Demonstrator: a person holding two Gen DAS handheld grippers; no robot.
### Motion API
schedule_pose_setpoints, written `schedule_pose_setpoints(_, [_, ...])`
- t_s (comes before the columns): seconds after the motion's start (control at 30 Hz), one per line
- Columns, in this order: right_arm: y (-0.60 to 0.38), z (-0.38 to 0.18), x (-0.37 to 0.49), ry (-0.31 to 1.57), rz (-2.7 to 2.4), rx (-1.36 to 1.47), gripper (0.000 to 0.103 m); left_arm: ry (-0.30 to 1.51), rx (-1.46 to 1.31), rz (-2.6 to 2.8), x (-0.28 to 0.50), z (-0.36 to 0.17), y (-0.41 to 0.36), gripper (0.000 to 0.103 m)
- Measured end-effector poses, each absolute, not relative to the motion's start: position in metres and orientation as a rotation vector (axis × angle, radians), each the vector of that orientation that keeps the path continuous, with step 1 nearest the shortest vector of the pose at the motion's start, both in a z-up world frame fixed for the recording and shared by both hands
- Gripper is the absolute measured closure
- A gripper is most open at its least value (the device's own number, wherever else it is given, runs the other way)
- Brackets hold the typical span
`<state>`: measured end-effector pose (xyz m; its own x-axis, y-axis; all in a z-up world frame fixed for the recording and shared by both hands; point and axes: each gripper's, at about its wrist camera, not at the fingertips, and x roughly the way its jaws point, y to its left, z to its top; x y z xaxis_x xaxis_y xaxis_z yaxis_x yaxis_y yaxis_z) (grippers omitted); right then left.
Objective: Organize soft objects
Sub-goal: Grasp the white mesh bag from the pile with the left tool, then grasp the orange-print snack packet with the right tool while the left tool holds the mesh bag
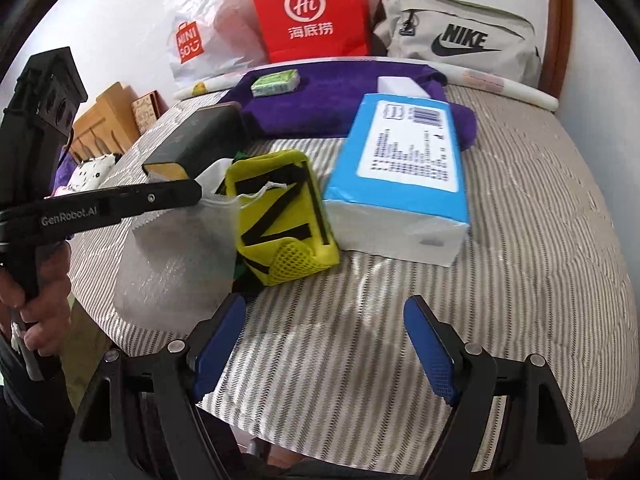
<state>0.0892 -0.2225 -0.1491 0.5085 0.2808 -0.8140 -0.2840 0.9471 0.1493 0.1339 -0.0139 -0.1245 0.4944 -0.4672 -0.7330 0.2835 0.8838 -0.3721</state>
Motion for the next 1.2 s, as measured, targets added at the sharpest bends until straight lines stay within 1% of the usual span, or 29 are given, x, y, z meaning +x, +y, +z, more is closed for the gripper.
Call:
schedule_pose_setpoints(0.2, [-0.210,-0.151,0.090,0.980,0.370,-0.016,0.022,0.912,-0.309,-0.453,0.132,-0.109,0.020,0.098])
schedule_pose_setpoints(0.33, [-0.203,-0.151,0.092,0.985,0.377,-0.031,0.022,0.882,-0.293,-0.359,0.128,-0.099,0.049,0.098])
schedule_pose_setpoints(0.4, [-0.200,-0.152,0.093,0.990,0.379,-0.037,0.022,0.889,-0.276,-0.304,0.128,-0.104,0.063,0.098])
schedule_pose_setpoints(0.6, [-0.189,-0.155,0.097,1.008,0.382,-0.062,0.022,0.990,-0.257,-0.184,0.134,-0.144,0.091,0.098])
schedule_pose_setpoints(0.67, [-0.184,-0.155,0.098,1.011,0.387,-0.072,0.022,1.014,-0.251,-0.171,0.133,-0.152,0.093,0.095])
schedule_pose_setpoints(0.7, [-0.183,-0.155,0.098,1.012,0.388,-0.077,0.022,1.025,-0.245,-0.169,0.131,-0.155,0.093,0.091])
schedule_pose_setpoints(0.73, [-0.181,-0.155,0.098,1.013,0.391,-0.083,0.022,1.026,-0.243,-0.175,0.128,-0.157,0.092,0.077])
schedule_pose_setpoints(0.77, [-0.179,-0.155,0.098,1.013,0.394,-0.087,0.022,1.028,-0.236,-0.180,0.125,-0.158,0.090,0.067])
schedule_pose_setpoints(0.8, [-0.178,-0.155,0.097,1.012,0.397,-0.091,0.022,1.029,-0.224,-0.178,0.123,-0.158,0.087,0.046])
schedule_pose_setpoints(0.83, [-0.177,-0.155,0.097,1.012,0.398,-0.093,0.022,1.020,-0.208,-0.176,0.119,-0.158,0.083,0.034])
schedule_pose_setpoints(0.9, [-0.175,-0.156,0.096,1.015,0.404,-0.097,0.022,1.003,-0.185,-0.185,0.113,-0.158,0.075,0.034])
schedule_pose_setpoints(1.07, [-0.173,-0.158,0.093,1.017,0.413,-0.107,0.022,1.046,-0.089,-0.162,0.109,-0.171,0.049,0.032])
schedule_pose_setpoints(1.17, [-0.171,-0.157,0.091,1.014,0.424,-0.110,0.022,1.019,-0.037,-0.124,0.108,-0.174,0.043,0.032])
schedule_pose_setpoints(1.2, [-0.170,-0.157,0.090,1.014,0.426,-0.114,0.022,1.009,-0.035,-0.120,0.107,-0.174,0.042,0.038])
